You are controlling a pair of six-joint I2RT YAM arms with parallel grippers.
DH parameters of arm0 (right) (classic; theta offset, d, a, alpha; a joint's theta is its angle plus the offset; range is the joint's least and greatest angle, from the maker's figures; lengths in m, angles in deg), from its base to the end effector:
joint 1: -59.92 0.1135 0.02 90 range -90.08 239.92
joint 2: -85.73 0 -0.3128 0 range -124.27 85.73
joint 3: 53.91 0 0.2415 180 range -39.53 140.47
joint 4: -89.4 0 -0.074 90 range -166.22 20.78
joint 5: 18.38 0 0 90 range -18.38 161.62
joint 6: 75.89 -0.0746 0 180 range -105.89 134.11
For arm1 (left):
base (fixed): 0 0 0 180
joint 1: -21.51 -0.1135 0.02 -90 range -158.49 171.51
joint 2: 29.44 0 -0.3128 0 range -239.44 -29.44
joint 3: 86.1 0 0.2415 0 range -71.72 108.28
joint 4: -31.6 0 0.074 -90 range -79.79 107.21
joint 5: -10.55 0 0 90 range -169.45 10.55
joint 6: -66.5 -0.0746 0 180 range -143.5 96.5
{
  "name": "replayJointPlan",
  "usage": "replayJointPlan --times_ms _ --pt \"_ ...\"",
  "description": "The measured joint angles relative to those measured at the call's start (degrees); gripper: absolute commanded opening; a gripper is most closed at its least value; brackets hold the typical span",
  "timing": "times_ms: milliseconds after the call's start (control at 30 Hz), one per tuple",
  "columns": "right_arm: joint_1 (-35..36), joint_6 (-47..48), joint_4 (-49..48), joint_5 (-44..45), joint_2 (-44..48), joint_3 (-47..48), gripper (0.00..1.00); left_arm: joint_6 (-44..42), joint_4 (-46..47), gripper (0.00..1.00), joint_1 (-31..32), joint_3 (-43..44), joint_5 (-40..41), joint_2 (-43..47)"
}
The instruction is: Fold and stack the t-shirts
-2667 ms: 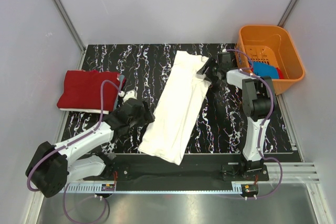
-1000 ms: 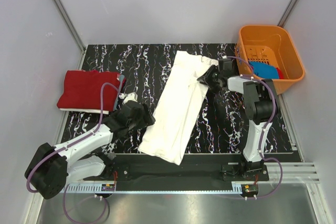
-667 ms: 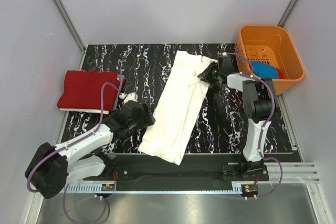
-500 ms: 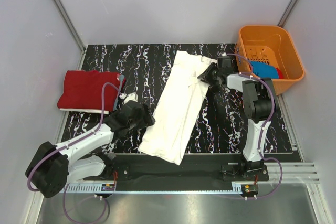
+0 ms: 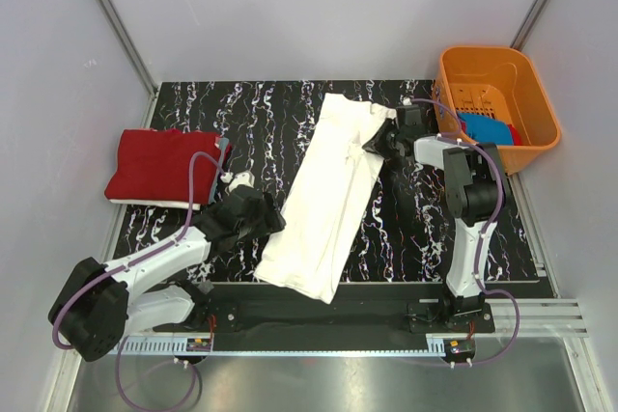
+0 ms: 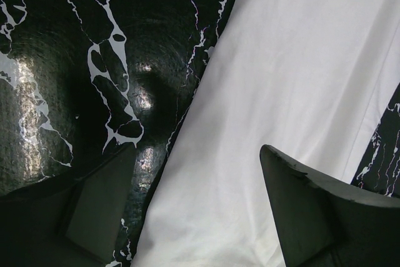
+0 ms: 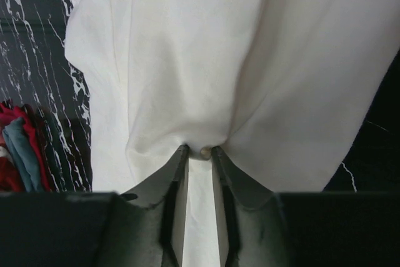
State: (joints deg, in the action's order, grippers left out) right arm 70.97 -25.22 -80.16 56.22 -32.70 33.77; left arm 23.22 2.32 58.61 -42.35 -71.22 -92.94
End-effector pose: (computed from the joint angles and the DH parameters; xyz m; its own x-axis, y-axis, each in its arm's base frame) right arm 0.4735 0.1126 0.1690 -0.7414 0.4778 -0.4712 0.1150 0.7823 0.6122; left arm 0.1697 -0.1149 0.2002 -0.7930 -0.3036 -0.5282 -0.0805 0.9116 -0.4032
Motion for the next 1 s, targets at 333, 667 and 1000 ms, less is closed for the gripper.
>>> replayJointPlan --times_ms 333,667,1000 --pt "0.2 0.0 1.5 1.5 1.1 -1.4 0.04 -0.2 0.0 0.86 0.0 0.0 0.0 0.0" --pt "0.2 -1.6 5.7 2.3 6.6 -4.0 0.29 -0.2 0.0 0.86 0.0 0.0 -0.1 0.0" --pt "0.2 -2.0 8.2 2.8 9.2 -7.1 0.47 -0.4 -0.1 0.87 0.0 0.0 -0.1 0.1"
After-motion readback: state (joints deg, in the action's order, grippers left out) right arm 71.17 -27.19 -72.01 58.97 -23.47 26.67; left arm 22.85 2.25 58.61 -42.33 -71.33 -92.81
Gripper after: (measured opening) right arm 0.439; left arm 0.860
